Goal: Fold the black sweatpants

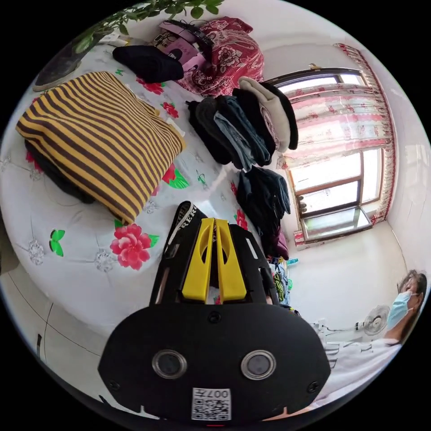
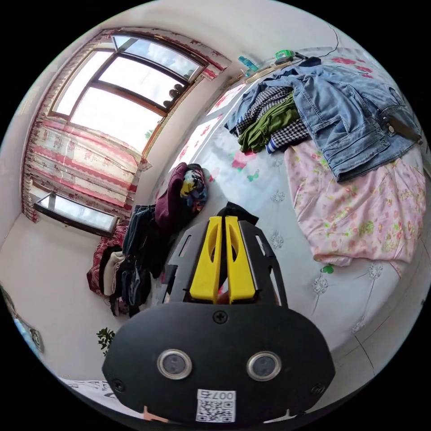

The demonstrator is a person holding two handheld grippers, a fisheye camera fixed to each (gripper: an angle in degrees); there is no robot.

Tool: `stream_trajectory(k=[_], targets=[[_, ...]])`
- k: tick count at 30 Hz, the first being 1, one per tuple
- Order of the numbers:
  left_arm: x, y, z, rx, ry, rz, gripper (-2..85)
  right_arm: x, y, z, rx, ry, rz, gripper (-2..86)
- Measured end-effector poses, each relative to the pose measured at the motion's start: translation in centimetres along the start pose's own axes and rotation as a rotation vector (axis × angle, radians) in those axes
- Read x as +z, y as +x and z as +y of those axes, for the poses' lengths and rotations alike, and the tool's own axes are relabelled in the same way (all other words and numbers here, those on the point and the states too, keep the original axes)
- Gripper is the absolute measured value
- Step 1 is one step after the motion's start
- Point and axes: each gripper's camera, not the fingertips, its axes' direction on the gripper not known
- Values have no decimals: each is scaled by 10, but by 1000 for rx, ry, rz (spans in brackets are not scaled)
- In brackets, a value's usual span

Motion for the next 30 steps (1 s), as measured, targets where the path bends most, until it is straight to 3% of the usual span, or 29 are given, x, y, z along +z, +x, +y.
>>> stream_trajectory(k=[5,11,18,22,26,30], targets=[[105,-8,-60,-221,-45,-64,-10,118,-44,-50,21,-52,270,0],[159,1,-76,-132,-71,-185,-9,202,-52,-70,-22,-132,315,19],[152,-8,-54,-85,-19,-205,-1,213,-31,-81,-122,-161,298,49],[150,26,-19,76,11,-241,26,216,-24,-69,-198,-208,328,40],[185,56,13,214,-37,-326,40,241,-23,-59,-258,-287,349,23],[218,57,23,181,-86,-398,48,240,-28,-60,-277,-255,380,6]])
